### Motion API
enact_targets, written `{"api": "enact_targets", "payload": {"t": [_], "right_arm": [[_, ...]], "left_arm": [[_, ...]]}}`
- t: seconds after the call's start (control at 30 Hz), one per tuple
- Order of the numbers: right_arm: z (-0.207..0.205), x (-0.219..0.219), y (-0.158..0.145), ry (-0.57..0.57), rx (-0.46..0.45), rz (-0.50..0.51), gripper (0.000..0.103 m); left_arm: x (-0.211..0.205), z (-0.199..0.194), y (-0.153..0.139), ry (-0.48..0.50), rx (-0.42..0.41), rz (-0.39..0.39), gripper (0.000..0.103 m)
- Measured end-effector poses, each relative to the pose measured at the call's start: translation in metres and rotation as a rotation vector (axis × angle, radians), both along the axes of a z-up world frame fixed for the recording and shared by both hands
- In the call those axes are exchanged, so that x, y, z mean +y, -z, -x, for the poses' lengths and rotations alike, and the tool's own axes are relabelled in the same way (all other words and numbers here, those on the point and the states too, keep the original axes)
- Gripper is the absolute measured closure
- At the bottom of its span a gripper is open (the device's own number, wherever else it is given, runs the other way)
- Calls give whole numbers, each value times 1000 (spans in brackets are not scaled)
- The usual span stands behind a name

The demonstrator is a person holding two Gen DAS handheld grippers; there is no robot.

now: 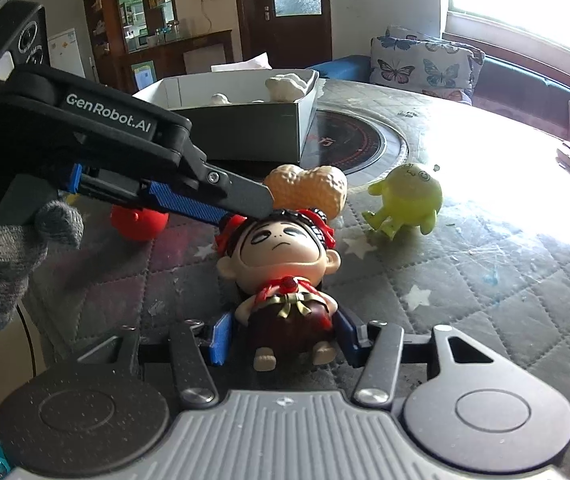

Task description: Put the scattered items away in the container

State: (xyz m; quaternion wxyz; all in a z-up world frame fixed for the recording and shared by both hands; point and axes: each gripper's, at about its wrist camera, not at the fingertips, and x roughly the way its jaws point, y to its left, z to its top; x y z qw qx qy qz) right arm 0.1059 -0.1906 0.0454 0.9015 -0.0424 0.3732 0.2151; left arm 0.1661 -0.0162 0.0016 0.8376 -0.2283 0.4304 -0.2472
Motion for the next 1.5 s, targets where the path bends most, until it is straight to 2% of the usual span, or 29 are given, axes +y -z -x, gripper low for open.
{"api": "enact_targets", "payload": {"t": [0.27,0.4,0.67,0.93,1.2,1.37,1.5], "right_arm": [[-8,5,-2,-5,-9,-13,46],[-8,5,-2,-1,-5,-20,51],[-7,5,-3,5,0,-20,51],[-17,25,-34,-61,-98,-15,51],[-66,62,-74,-158,-214,-7,51],[-110,88,-90,-204,-232,3,51],[-142,108,-91,-233,-205,12,51]], "left_arm": [[11,1,11,-42,75,103,62],[12,0,13,-56,89,131,62],[10,4,11,-34,71,126,62],[27,12,-31,-77,-76,104,62],[65,-17,-74,-165,-195,110,62],[88,-52,-87,-219,-215,138,62],[106,-79,-78,-261,-188,158,63]]}}
